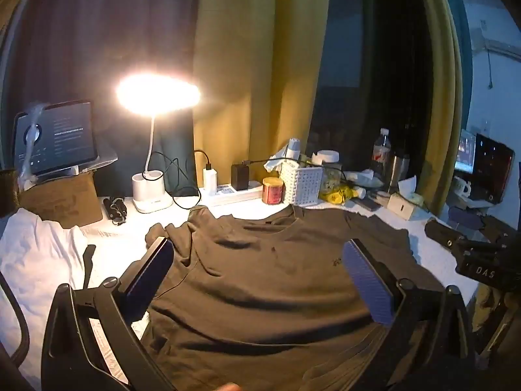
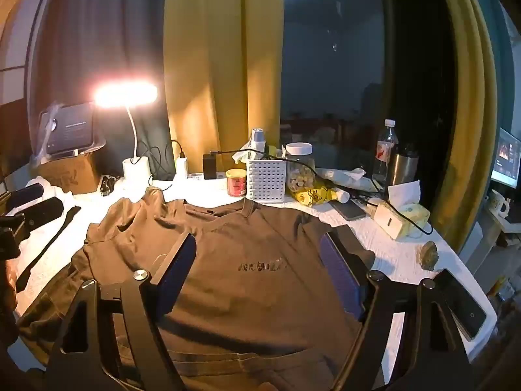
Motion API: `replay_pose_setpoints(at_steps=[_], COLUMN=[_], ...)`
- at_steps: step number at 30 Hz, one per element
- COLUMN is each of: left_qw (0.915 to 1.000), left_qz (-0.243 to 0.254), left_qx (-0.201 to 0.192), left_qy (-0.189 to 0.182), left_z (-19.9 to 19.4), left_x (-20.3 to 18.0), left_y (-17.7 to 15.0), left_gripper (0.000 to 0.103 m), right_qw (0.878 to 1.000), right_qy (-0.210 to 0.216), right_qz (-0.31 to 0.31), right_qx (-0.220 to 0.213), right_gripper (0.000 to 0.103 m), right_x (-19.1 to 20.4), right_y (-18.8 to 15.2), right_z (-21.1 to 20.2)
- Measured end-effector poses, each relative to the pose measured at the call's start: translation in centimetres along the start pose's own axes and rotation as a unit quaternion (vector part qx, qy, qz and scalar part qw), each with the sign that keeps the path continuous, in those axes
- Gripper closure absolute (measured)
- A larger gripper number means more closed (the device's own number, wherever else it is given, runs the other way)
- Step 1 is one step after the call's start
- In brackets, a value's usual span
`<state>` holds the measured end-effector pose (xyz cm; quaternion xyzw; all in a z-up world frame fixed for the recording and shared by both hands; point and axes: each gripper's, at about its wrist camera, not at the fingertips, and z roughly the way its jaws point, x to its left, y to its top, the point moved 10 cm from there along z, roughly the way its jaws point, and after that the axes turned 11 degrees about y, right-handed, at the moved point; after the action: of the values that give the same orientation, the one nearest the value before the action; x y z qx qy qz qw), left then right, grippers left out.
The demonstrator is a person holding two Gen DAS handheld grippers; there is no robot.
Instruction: Fold small clothes
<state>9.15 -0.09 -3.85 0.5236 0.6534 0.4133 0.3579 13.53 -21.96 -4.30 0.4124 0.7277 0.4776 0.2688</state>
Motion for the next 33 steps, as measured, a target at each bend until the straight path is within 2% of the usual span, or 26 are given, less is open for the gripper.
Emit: replay_pose_setpoints(at_steps=[1, 4, 8, 16, 22, 33], left_qw=[0.9998, 0.9996, 0.9998, 0.9994, 0.999, 0.9991], left_qz=[-0.015, -0.026, -0.012, -0.033, -0.038, -0.036], left_qx=[-0.016, -0.011, -0.009, 0.002, -0.004, -0.014], left_qy=[0.0, -0.001, 0.013, 0.007, 0.021, 0.018], left_z=[-0.6, -0.6, -0.7, -0.1, -0.2, -0.7], left_x=[0.9, 1.7, 0.7, 1.0, 1.6, 1.7], left_y=[0.1, 0.5, 0.5, 0.2, 0.1, 0.5], left_gripper=[0.001, 0.001, 0.001, 0.001, 0.001, 0.001], right_qw=[1.0, 1.0, 1.0, 1.0, 1.0, 1.0], right_qy=[-0.001, -0.002, -0.001, -0.002, -0.003, -0.006], right_qz=[0.0, -0.002, 0.001, 0.0, -0.001, 0.001], right_qx=[0.0, 0.001, 0.003, 0.0, -0.001, -0.004], right_gripper=[0.022, 0.022, 0.022, 0.022, 0.022, 0.022], right_x=[0.0, 0.1, -0.2, -0.6, -0.4, -0.9], right_y=[-0.1, -0.3, 0.2, 0.5, 0.3, 0.7], right_z=[-0.1, -0.3, -0.1, -0.1, 0.0, -0.5])
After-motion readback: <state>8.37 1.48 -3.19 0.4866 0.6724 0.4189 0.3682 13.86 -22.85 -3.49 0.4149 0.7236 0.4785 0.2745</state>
